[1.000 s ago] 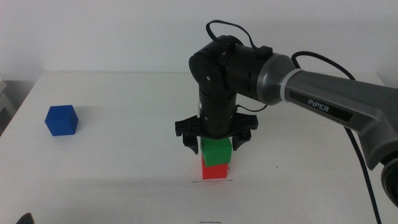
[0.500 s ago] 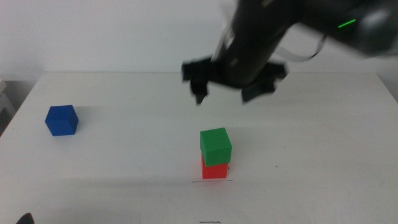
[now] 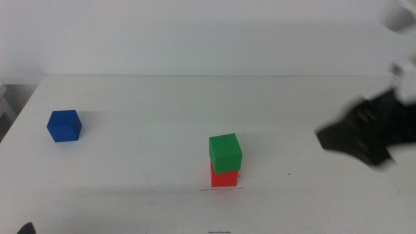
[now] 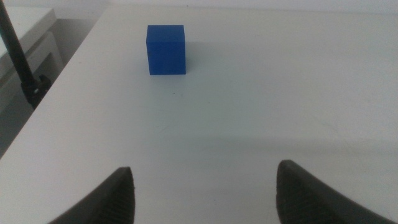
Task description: Stack red cubes first, then green, then blue cubes in a specific spot.
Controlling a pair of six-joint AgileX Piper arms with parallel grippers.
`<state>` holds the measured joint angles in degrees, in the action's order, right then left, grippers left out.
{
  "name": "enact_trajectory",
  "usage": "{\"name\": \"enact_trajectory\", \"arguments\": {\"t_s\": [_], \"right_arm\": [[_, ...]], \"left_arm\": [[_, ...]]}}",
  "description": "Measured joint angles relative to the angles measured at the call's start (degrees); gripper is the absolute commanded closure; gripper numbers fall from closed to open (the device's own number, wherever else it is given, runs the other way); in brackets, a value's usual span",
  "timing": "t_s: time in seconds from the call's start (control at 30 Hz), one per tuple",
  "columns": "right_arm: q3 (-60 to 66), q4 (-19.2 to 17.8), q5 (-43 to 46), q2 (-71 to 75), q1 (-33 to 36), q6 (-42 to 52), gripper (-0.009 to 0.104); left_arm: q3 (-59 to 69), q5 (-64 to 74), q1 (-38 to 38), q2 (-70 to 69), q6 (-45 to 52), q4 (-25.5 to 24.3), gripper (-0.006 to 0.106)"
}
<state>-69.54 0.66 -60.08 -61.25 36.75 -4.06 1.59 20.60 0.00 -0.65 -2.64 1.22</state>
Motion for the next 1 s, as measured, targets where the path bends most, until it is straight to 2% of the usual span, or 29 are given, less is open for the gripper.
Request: {"name": "enact_trajectory", "arguments": {"t_s": [0.2,0.47,0.73,1.0], "right_arm": [[7.6,1.6,3.0,9.9,0.0,5.5,0.001],[7.8,1.7,3.6,10.9,0.0,6.5,0.001],[8.1,1.7,11.4,14.9,0.0,6.5,0.001],[8.1,1.7,13.1,15.8,0.0,6.6,0.001]], "left_arm": [[0.0,0.0,0.0,0.0,0.0,0.0,0.026],[0.0,0.0,0.0,0.0,0.0,0.0,0.026],[0.0,0.0,0.0,0.0,0.0,0.0,0.026],[0.0,0.0,0.0,0.0,0.0,0.0,0.026]]}}
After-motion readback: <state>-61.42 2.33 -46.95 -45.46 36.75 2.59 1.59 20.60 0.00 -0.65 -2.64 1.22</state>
